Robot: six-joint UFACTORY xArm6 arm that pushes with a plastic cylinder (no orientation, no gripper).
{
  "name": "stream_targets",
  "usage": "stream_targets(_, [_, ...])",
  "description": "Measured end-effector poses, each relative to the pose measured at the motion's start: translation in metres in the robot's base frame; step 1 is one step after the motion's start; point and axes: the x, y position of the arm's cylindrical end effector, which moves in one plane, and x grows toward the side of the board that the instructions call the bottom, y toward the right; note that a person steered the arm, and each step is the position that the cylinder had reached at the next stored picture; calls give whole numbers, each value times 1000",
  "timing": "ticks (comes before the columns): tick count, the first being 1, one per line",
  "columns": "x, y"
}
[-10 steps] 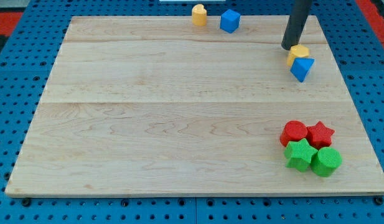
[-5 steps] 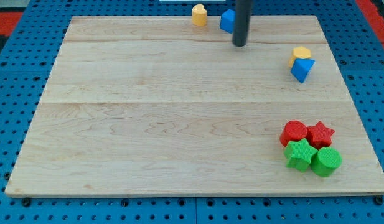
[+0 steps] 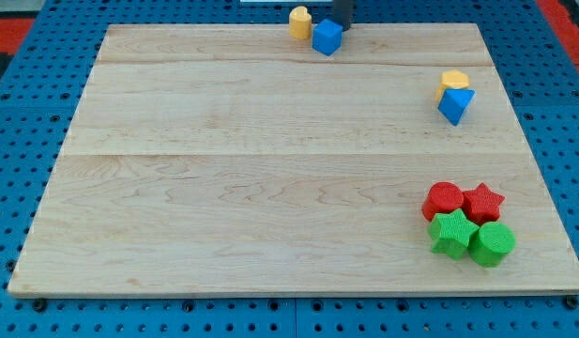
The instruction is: Slide the blue cube downwards
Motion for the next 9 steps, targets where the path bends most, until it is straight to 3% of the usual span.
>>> stream_targets(2, [3,-20])
stream_targets(6, [84,-38])
stream_targets(9, [93,-39])
